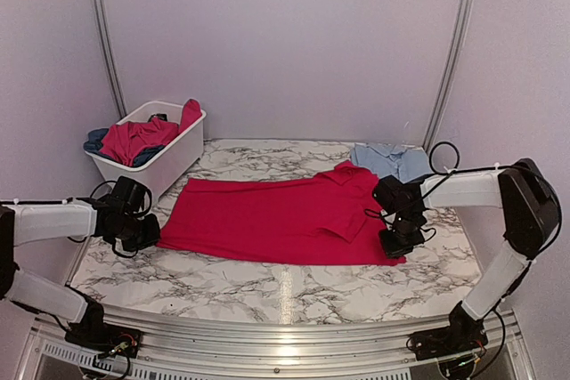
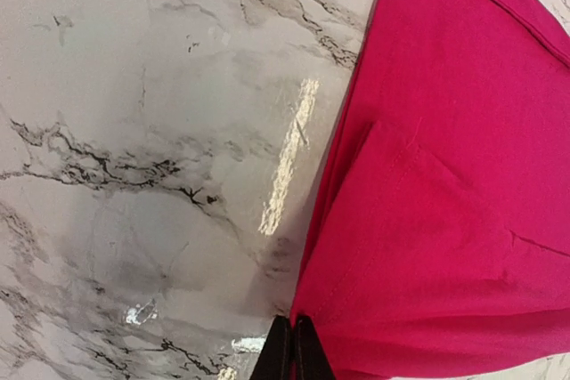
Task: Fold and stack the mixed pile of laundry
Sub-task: Move the 1/3-folded T-shirt to the center of the board.
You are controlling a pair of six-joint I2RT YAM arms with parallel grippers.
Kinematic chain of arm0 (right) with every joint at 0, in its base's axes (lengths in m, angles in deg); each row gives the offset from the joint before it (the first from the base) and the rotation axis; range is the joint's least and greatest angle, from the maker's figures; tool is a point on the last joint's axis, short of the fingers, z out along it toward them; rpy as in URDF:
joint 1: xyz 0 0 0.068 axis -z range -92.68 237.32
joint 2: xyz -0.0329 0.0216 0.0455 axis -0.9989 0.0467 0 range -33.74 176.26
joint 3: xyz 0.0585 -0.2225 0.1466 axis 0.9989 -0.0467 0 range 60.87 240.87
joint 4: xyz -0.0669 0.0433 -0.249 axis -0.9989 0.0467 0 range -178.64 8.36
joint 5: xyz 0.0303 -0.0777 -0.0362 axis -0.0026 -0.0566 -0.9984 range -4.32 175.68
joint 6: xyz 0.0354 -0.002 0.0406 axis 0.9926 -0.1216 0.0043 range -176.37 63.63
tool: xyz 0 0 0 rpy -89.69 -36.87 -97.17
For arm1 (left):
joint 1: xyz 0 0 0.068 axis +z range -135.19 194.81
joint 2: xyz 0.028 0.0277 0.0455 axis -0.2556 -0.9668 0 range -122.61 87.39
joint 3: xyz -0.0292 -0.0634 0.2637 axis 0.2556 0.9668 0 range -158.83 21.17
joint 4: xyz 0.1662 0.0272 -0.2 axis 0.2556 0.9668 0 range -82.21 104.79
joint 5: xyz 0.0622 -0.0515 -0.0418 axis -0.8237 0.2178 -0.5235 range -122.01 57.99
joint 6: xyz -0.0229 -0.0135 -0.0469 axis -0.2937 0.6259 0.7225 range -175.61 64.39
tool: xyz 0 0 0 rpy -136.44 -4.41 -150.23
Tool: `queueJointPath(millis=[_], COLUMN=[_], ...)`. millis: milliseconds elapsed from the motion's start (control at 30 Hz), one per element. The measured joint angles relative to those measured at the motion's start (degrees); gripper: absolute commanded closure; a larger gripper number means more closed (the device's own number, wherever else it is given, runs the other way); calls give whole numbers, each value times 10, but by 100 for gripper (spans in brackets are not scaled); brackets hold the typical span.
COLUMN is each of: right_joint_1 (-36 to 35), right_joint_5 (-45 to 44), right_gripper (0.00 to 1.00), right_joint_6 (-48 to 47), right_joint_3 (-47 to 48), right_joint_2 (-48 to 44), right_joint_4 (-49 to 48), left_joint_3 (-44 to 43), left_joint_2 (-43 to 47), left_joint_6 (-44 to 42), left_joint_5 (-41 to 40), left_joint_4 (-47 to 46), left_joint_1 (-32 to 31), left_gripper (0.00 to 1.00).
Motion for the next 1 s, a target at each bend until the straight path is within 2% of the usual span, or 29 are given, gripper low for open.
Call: queueJointPath(millis=[100,167,267,300,367,433,533,633,800,1000], right_joint_1=[-21,-35,-51,-54,-55,-55,-49,-29,23,31], right_joint_5=[-29,-42,-57,-67,-76,-81,-84,-61,21,183], right_gripper=[95,82,51,45,39,37,37,38,42,43], right_joint_6=[9,17,30,31,35,36,31,16,-15,-10], right_joint_3=[6,7,8,13,20,26,50,84,120,76], right_joint_2=[9,11,12,13,14,14,3,-29,-80,-43], right_joint_4=[11,18,32,44,59,70,94,87,24,-105], left_joint_3=[18,28,33,33,33,29,-5,-61,-99,-110], left_joint_2=[31,48,55,55,61,82,113,108,69,31], left_joint_6=[7,11,16,21,25,26,20,8,-16,-35], left_joint_5=[7,7,12,12,4,-14,-39,-47,-47,-33], left_joint_4=[20,34,51,56,67,83,101,98,77,55], left_joint_1=[-2,-9,-19,-21,-23,-23,-23,-23,-29,-47], left_gripper=[100,97,67,59,44,38,37,37,36,36])
